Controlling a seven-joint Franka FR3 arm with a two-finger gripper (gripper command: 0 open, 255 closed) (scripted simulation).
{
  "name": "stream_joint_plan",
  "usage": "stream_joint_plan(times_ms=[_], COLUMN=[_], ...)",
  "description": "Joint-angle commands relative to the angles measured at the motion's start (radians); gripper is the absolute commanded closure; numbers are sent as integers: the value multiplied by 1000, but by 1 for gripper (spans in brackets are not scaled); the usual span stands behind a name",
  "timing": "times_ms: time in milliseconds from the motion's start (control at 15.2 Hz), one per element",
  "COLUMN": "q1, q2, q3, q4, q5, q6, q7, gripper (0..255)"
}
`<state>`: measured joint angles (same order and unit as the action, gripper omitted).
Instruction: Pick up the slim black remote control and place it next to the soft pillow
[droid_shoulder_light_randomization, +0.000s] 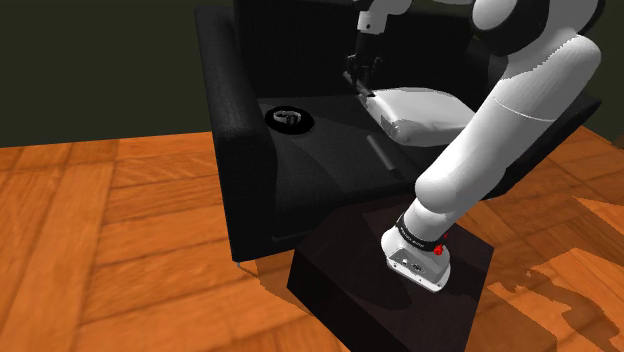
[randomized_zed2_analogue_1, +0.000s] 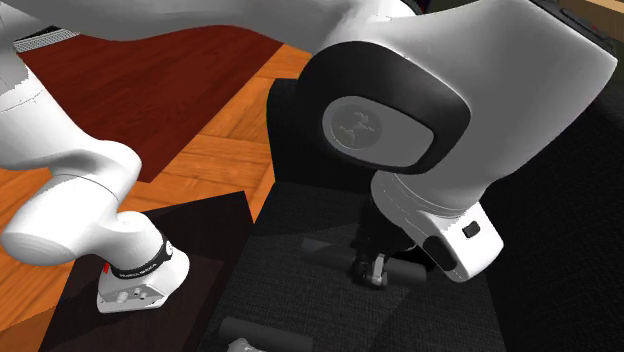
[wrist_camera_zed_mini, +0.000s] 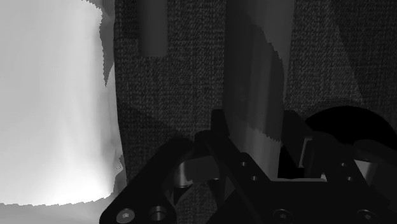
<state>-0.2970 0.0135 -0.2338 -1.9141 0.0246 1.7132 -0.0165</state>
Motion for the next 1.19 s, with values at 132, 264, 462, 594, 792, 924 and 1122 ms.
stream_joint_plan(times_ms=[132, 264, 462, 594, 792, 924, 1122], q1=[-13, -13, -14, -14, -15, -15, -16], q2=[37, 43, 54, 62, 75, 85, 102], q3=[-12, -12, -12, -12, -12, -12, -12], q4=[16, -4, -32, -50, -75, -91, -112], q5=[3, 5, 7, 9, 13, 16, 21], q6=[20, 46, 84, 110, 148, 173, 211], q7=[-29, -30, -33, -34, -38, -40, -44], gripper=[255, 255, 255, 255, 255, 255, 255])
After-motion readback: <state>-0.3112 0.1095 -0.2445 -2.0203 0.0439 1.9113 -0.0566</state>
